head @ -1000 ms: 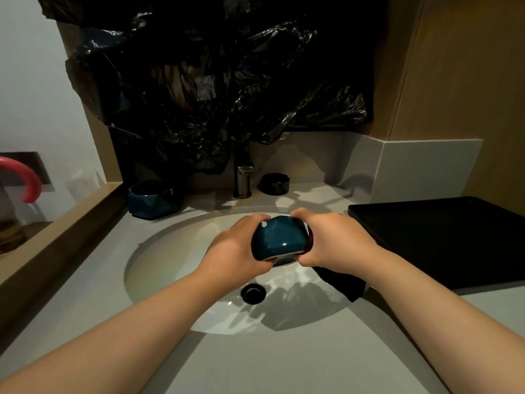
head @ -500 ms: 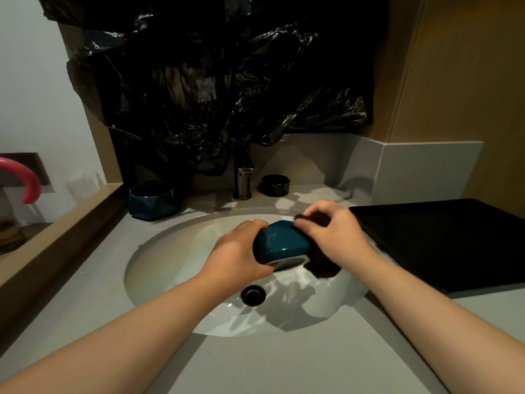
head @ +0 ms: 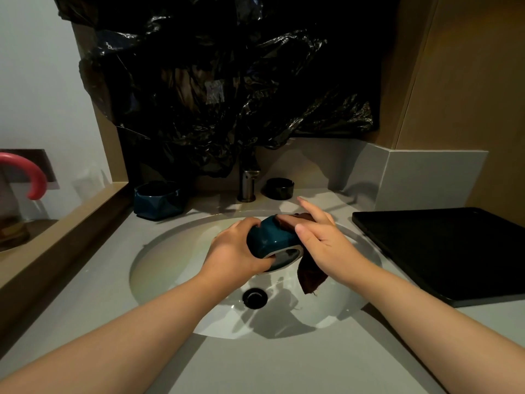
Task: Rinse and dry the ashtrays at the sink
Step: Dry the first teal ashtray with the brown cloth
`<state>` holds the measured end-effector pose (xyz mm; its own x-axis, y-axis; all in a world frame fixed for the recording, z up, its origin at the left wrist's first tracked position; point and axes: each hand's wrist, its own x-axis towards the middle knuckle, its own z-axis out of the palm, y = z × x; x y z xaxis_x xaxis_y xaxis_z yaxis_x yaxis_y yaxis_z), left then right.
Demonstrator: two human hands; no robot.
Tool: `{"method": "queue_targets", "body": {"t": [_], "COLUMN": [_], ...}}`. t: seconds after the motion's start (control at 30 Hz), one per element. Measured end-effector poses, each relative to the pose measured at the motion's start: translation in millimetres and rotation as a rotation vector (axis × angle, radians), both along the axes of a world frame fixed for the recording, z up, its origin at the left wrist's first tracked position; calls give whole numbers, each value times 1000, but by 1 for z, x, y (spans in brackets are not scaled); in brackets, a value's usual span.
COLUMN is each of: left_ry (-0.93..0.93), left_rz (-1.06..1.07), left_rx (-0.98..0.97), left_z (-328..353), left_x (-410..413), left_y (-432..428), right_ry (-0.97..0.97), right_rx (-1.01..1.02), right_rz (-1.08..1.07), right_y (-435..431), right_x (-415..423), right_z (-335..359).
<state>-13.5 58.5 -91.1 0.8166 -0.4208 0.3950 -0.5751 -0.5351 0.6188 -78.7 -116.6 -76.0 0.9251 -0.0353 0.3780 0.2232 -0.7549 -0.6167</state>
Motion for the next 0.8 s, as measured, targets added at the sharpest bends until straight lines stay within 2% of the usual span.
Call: {"method": "queue_targets", "body": {"t": [0.13, 0.23, 0.27, 0.37, 0.43, 0.57, 0.7, 0.8], "left_ry": [15, 28, 24, 18, 5, -48, -97, -88], "left_rz": [15, 19, 20, 25, 27, -5, -31, -36], "left_rx": [-23, -44, -38, 5, 40, 113, 184, 185], "left_z": [3, 3, 2, 3, 4, 4, 5, 5], "left_x": [-1, -2, -2, -2, -2, -5, -6, -6], "left_y": [-1, -2, -2, -1, -1, -2, -2, -3], "right_ry": [91, 10, -46, -196, -220, -170, -204, -208], "right_rx": [147, 168, 126, -183, -296, -348, -504, -413], "right_rz": [-106, -152, -141, -82, -71, -108, 46, -71], "right_y": [-5, 0, 4, 15, 17, 18, 19, 16], "right_x": [5, 5, 2, -7, -9, -7, -11, -6], "right_z": [-1, -2, -2, 0, 3, 10, 10, 12]}}
